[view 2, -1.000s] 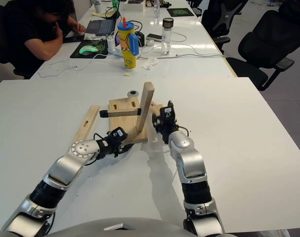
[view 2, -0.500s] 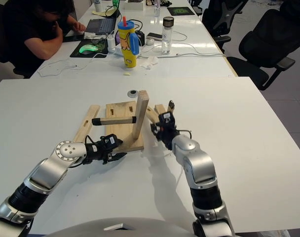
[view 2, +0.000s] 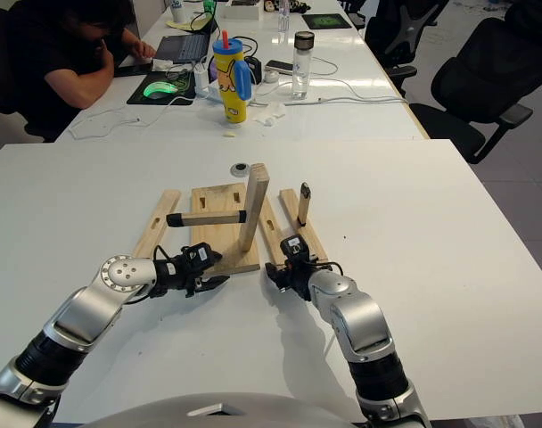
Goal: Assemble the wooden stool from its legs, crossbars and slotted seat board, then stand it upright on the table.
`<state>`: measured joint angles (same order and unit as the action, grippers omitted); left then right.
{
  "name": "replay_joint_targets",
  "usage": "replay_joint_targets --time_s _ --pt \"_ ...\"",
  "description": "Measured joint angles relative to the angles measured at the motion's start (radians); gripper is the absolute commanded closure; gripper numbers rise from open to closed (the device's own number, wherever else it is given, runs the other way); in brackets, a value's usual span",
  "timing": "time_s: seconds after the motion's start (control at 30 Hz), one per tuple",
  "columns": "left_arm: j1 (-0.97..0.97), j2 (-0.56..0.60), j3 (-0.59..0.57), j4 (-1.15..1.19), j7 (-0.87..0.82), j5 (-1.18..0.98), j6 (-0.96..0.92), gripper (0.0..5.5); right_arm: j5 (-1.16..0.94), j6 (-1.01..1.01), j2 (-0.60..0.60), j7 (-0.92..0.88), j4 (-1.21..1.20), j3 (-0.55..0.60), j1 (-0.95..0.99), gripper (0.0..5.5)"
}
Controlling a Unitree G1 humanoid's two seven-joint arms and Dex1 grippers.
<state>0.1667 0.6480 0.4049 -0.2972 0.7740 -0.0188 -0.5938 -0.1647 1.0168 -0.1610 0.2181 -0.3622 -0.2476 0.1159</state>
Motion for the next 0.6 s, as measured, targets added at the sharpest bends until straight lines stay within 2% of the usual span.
replay_joint_targets --time_s 0.17,0.27,0.47,0.6 --pt "0.017 -0.004 0.009 0.017 0.012 0.0 0.008 2.79 0.053 -0.135 0.025 -0.023 0.18 -0.019 0.082 2.04" --pt "0.03 -0.007 0.015 0.033 0.015 0.002 0.016 2.79 0.086 -0.226 0.044 -0.033 0.292 -0.037 0.115 2.46" --pt "0.043 -0.014 0.029 0.054 0.008 0.026 0.05 2.79 0.113 -0.295 0.059 -0.03 0.333 -0.04 0.117 3.29" --pt "0.035 -0.013 0.037 0.054 -0.024 0.072 0.103 2.79 0.127 -0.312 0.057 -0.041 0.326 -0.027 0.105 3.44"
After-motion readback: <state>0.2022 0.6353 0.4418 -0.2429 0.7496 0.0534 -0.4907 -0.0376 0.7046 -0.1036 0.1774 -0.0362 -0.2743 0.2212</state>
